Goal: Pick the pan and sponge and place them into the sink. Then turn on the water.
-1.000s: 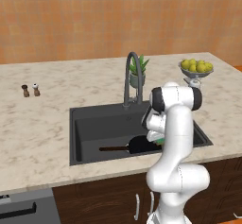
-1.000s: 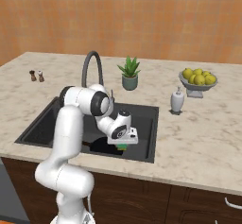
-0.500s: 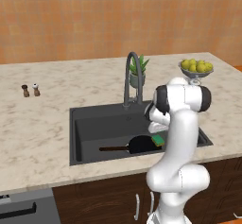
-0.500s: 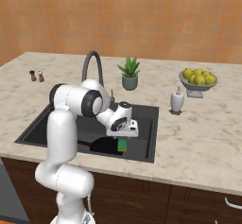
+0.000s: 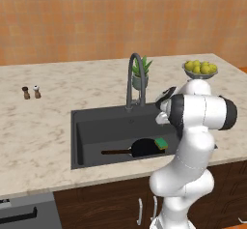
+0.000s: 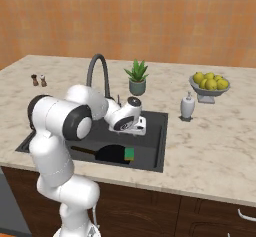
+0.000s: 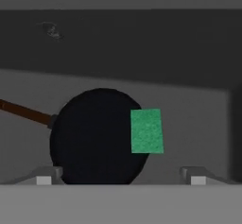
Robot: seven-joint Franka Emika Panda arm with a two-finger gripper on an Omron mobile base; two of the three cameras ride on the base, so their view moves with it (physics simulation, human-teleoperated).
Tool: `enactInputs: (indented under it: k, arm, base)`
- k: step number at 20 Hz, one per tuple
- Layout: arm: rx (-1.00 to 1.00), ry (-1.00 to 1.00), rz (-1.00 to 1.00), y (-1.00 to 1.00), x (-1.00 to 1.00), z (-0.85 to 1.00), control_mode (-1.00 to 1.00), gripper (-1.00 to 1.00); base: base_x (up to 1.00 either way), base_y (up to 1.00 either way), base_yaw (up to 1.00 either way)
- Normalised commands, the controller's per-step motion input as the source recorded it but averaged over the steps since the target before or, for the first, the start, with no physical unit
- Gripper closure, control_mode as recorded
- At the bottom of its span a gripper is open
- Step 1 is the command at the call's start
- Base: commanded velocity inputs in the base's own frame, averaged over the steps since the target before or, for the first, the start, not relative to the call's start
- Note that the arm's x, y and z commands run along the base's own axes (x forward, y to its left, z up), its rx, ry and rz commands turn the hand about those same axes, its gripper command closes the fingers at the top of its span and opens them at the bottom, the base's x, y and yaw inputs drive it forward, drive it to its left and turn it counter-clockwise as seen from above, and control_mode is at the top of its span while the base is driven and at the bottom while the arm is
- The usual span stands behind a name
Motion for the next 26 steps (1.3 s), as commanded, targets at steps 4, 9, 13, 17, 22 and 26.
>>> enactInputs:
  k: [4, 9, 13, 17, 22, 26]
  arm:
    - [0.07, 0.01, -0.03, -0.01, 0.0, 0.52, -1.0, -1.0]
    - [0.0, 0.01, 0.0, -0.01, 0.0, 0.0, -1.0, -1.0]
    - [0.11, -0.07, 0.0, 0.04, 0.0, 0.27, -1.0, -1.0]
    - [0.2, -0.06, 0.0, 0.03, 0.0, 0.59, -1.0, -1.0]
    - [0.19, -0.04, -0.02, 0.23, 0.03, 0.4, -1.0, -1.0]
    - [0.2, -0.04, -0.03, 0.25, 0.09, 0.23, -1.0, -1.0]
  base:
    - [0.0, 0.0, 0.0]
    - [0.0, 0.0, 0.0]
    - [0.0, 0.0, 0.0]
    - [0.0, 0.0, 0.0]
    - [0.0, 0.0, 0.0]
    - [0.0, 0.0, 0.0]
